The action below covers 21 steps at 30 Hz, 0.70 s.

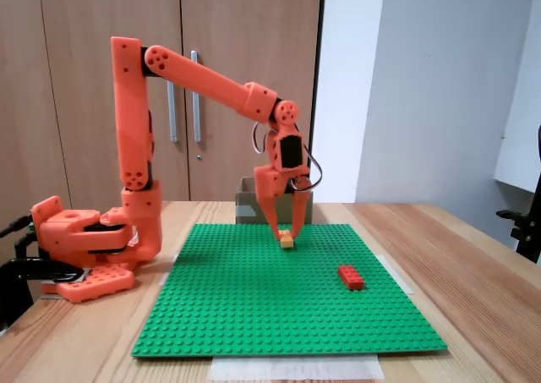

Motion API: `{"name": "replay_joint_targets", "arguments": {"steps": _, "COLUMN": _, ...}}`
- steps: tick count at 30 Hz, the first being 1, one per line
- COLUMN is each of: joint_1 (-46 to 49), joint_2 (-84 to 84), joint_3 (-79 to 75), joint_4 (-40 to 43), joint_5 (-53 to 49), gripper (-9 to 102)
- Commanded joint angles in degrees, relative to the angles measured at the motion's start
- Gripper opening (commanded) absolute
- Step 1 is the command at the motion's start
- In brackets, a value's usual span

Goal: Pick the yellow lego block and put it in the box.

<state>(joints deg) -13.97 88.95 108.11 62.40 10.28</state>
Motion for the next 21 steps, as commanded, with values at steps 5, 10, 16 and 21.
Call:
{"name": "replay_joint_targets", "arguments": {"steps": 5, "joint_1": -0.2, "joint_2": 3.7, "joint_3": -1.2, "joint_4": 1.3, "joint_5": -0.3, "gripper": 0}}
{"name": "replay_joint_targets", "arguments": {"steps": 10, "joint_1": -0.2, "joint_2": 4.3, "joint_3": -1.5, "joint_4": 1.7, "joint_5": -3.5, "gripper": 7}}
{"name": "replay_joint_targets", "arguments": {"steps": 16, "joint_1": 0.0, "joint_2": 4.6, "joint_3": -1.5, "joint_4": 2.8, "joint_5": -5.2, "gripper": 11}}
{"name": "replay_joint_targets", "arguments": {"steps": 21, "joint_1": 0.0, "joint_2": 4.8, "joint_3": -1.5, "joint_4": 4.3, "joint_5": -4.7, "gripper": 20}}
